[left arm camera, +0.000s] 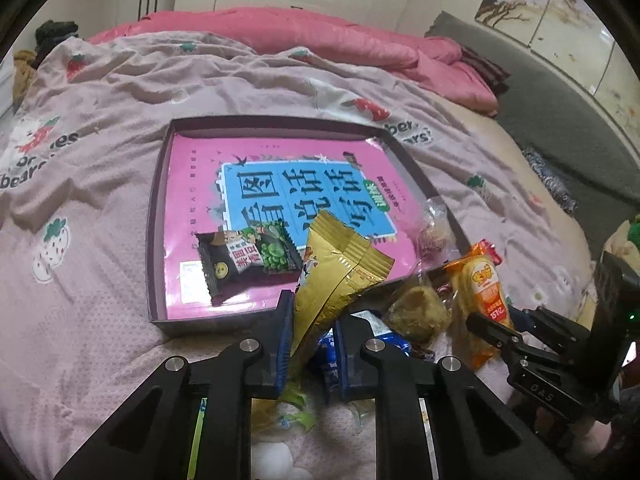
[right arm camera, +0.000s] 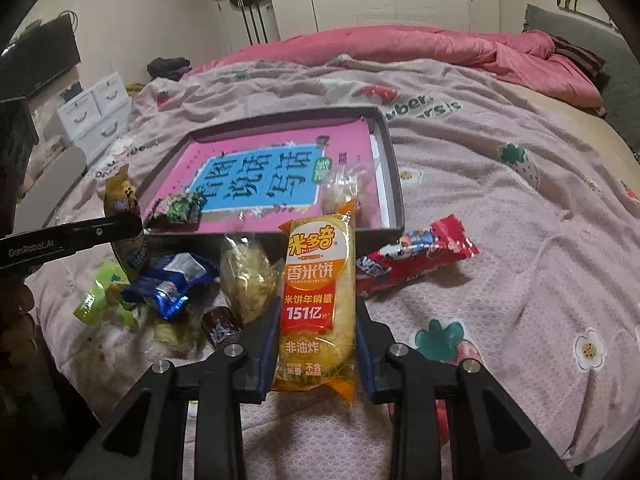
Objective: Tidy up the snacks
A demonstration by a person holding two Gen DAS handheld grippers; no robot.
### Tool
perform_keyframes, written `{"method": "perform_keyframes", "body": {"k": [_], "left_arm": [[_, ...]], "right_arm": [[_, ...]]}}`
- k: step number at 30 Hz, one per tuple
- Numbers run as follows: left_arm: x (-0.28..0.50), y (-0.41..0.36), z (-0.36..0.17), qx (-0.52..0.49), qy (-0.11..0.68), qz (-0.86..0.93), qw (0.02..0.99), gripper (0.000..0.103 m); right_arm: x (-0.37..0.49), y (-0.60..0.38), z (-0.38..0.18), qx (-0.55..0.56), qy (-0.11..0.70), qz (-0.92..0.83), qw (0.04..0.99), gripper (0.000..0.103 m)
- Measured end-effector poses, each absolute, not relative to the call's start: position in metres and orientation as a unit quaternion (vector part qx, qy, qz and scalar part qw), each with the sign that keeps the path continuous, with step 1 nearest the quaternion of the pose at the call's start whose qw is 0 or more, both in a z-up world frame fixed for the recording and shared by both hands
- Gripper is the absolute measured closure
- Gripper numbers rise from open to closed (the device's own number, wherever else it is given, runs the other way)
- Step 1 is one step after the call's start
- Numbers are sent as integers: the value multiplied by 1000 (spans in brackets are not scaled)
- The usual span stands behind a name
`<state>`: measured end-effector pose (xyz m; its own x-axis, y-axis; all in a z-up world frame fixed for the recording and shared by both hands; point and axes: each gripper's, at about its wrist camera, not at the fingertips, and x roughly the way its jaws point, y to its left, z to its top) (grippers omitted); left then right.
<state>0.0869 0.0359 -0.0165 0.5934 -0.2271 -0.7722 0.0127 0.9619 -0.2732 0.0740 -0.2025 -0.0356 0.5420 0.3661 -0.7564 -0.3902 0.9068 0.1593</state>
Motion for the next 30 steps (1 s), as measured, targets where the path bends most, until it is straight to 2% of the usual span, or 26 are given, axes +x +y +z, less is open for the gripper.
{"method": "perform_keyframes", "body": {"k": [10,30], "left_arm": [[78,37,2,-125,425,-74,893,86],[65,70,51,-164,330,-85,926,86]], "right_arm": [[67,-202,-25,-12,409,221,885,70],[60,-198,-4,-9,366,237,900,70]]}}
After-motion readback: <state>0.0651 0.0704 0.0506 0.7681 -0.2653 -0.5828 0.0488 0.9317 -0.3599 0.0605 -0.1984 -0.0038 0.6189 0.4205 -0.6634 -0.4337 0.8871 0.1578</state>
